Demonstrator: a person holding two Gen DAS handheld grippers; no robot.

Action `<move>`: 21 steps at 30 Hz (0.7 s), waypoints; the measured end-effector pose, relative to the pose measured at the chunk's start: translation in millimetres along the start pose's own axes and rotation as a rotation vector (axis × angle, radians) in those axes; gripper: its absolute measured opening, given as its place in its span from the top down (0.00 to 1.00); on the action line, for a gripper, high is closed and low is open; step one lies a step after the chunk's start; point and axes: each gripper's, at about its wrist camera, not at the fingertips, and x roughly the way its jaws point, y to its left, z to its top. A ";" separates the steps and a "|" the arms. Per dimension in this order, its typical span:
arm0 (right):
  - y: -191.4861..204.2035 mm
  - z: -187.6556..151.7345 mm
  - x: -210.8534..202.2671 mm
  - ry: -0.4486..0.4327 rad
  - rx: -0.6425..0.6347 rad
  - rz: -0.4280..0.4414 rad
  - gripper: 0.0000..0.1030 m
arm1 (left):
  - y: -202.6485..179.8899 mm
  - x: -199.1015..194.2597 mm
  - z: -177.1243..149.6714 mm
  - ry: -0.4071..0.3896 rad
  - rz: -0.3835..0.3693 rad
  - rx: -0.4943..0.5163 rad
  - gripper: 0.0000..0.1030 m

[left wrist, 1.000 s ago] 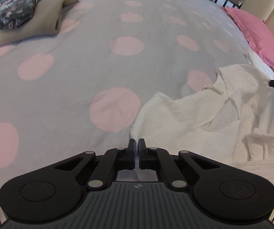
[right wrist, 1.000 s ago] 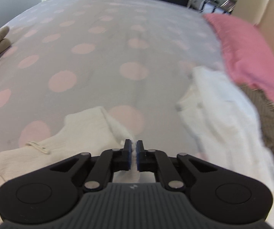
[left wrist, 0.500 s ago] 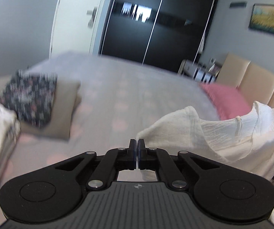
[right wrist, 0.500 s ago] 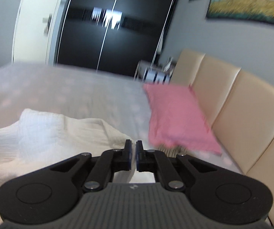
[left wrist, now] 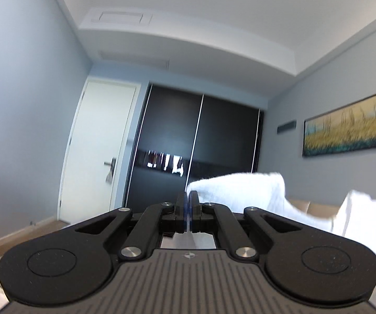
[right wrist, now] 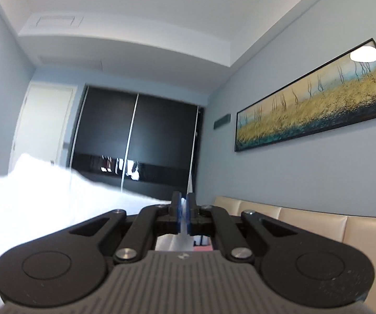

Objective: Fold clothes
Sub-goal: 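Lift the white shirt high with both tools to shake it out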

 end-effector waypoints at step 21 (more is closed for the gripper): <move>45.6 -351.5 51.0 0.978 -0.213 0.179 0.96 | 59.6 104.4 -294.5 0.911 0.117 0.114 1.00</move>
